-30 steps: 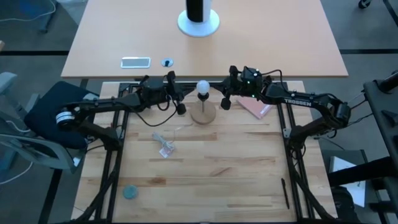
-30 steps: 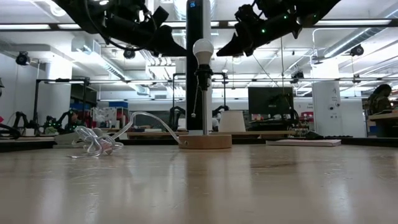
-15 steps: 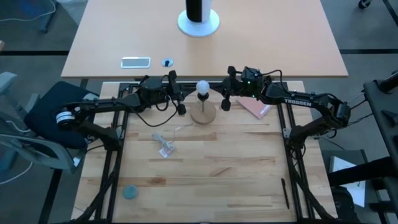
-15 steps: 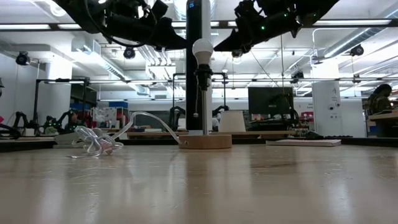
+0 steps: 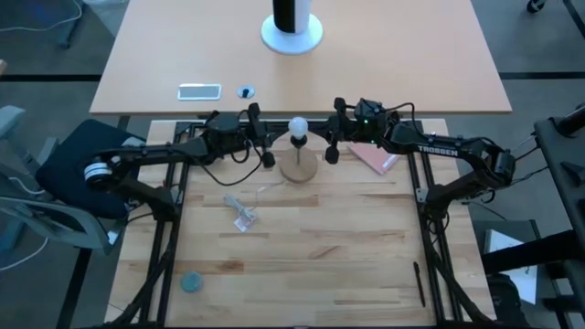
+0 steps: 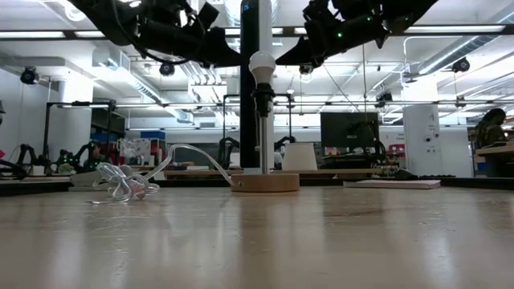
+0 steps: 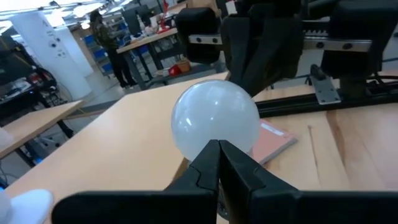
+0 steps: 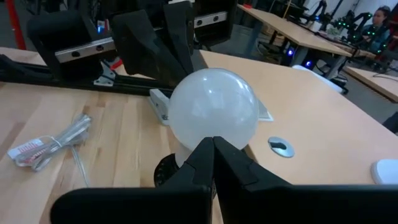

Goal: Screw lightbulb
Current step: Insert the lightbulb on the desk lamp

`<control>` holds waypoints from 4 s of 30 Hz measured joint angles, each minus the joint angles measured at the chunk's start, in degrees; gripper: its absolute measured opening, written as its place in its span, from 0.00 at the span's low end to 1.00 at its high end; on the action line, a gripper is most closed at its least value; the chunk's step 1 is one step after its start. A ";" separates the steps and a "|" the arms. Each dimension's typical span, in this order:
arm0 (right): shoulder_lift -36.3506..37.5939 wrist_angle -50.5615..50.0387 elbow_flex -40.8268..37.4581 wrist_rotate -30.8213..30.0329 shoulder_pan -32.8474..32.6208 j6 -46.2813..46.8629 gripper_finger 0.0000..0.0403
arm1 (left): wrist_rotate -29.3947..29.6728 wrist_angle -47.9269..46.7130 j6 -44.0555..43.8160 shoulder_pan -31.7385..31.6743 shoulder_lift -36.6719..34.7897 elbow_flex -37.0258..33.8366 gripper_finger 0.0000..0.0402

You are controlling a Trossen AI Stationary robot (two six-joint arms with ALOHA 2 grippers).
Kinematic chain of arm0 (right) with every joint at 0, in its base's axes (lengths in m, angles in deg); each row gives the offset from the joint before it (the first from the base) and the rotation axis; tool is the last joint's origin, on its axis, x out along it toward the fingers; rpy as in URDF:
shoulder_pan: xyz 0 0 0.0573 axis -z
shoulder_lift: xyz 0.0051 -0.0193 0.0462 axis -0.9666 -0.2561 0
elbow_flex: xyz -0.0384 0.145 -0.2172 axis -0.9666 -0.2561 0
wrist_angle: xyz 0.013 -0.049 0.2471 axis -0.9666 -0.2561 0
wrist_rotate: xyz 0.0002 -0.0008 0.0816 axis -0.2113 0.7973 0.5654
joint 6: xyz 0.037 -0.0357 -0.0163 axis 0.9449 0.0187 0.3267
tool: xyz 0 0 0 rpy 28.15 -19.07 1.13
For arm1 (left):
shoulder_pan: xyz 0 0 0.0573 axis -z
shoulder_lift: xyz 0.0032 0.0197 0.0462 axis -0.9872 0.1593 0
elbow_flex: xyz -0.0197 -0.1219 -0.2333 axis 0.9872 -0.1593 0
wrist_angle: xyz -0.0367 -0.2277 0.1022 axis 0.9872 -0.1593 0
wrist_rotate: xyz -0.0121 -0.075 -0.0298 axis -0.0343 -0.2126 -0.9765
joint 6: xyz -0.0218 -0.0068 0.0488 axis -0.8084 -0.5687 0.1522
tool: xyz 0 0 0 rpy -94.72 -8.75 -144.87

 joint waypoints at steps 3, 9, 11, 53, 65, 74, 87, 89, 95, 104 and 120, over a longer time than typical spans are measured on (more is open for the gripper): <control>0.00 -0.22 0.00 -0.27 0.04 -0.04 0.00 | 0.43 1.86 -0.26 -0.02 1.17 0.25 0.00; 0.00 -0.94 0.00 0.07 0.00 -0.55 0.00 | 0.48 1.78 -0.54 -0.04 1.67 0.67 0.00; 0.00 -1.17 0.00 0.18 -0.10 -0.57 0.00 | 0.48 1.61 -1.05 -0.04 1.67 0.67 0.00; -0.90 -0.29 -0.04 -3.25 -0.33 -1.65 0.00 | 1.44 -3.00 -1.92 -0.02 -0.78 0.34 0.00; -0.90 -0.24 -0.05 -2.44 -0.57 -1.57 0.00 | 1.50 -2.98 -1.92 -0.31 -0.82 0.25 0.00; -0.34 -1.49 -0.04 -7.14 -0.61 -1.63 0.00 | 1.48 -4.09 -1.93 -0.31 -0.85 0.25 0.00; -2.67 2.35 -0.04 -9.03 -0.20 -3.82 0.00 | 1.42 -4.05 -1.92 -0.35 -0.85 0.25 0.00; -2.60 2.68 -0.04 -8.42 -0.25 -3.70 0.00 | 1.42 -4.05 -1.92 -0.35 -0.85 0.25 0.00; -2.36 2.63 -0.04 -6.94 -0.67 -3.63 0.00 | 1.37 -3.92 -1.01 -0.35 -0.85 0.25 0.00; -2.29 2.35 -0.04 -6.10 -1.59 -3.57 0.00 | 1.87 -3.86 -1.29 -0.51 -0.85 0.23 0.00; -2.19 0.91 -0.04 -7.49 -1.91 -2.97 0.00 | 3.41 -4.12 -2.19 -0.48 -0.85 0.23 0.00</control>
